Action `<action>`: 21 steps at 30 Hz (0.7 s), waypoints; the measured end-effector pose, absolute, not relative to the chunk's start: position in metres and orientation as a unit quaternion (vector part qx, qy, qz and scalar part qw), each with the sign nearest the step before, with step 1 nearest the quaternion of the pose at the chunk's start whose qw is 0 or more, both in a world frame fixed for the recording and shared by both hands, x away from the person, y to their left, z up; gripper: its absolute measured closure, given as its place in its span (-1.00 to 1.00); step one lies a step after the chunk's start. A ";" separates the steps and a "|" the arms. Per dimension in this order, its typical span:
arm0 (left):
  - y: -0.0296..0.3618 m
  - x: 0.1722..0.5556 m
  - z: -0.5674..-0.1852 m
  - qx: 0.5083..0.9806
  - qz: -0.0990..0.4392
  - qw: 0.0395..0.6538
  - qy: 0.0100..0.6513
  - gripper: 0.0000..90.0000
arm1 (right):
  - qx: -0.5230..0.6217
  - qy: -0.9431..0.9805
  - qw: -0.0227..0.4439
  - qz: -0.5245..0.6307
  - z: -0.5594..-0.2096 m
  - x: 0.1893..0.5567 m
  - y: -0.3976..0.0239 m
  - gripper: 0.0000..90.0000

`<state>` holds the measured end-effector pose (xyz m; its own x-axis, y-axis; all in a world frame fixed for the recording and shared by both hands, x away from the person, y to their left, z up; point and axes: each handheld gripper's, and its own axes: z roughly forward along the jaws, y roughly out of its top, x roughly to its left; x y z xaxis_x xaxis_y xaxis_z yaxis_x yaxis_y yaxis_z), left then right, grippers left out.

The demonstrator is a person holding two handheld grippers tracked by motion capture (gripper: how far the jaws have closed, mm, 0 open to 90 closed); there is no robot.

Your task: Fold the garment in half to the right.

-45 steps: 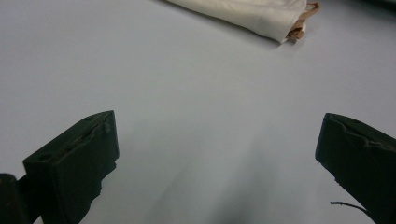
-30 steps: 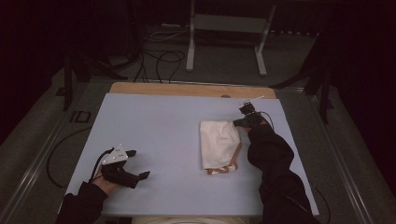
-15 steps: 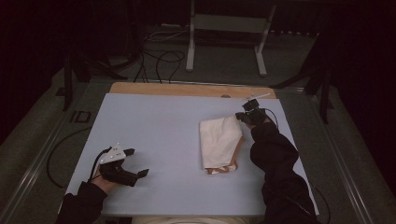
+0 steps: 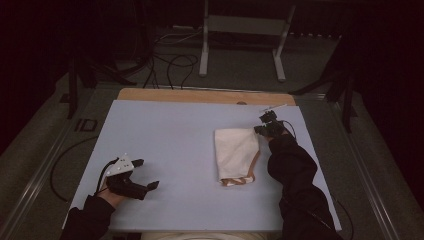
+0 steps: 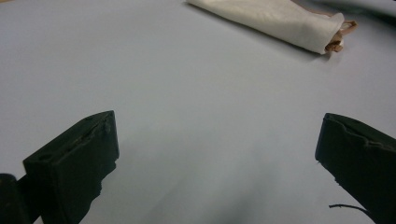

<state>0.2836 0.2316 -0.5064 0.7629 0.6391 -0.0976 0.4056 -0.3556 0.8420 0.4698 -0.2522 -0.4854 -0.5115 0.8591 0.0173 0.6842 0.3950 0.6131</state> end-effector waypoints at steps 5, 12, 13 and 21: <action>0.233 0.284 -0.507 0.816 0.118 0.467 0.321 -0.99 | 0.470 0.826 0.153 0.269 -0.496 0.472 -0.248 0.99; 0.233 0.284 -0.508 0.818 0.117 0.463 0.321 -0.99 | 0.472 0.830 0.150 0.258 -0.508 0.473 -0.248 0.98; 0.234 0.284 -0.508 0.818 0.116 0.463 0.321 -0.99 | 0.473 0.828 0.149 0.262 -0.510 0.472 -0.249 0.98; 0.236 0.282 -0.507 0.819 0.119 0.459 0.323 -0.99 | 0.470 0.831 0.152 0.256 -0.509 0.473 -0.248 0.95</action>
<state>0.2824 0.2363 -0.5067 0.7633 0.6380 -0.1013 0.4192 -0.3699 0.8291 0.4728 -0.2482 -0.5095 -0.5123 0.8588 -0.0118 0.7027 0.4270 0.5691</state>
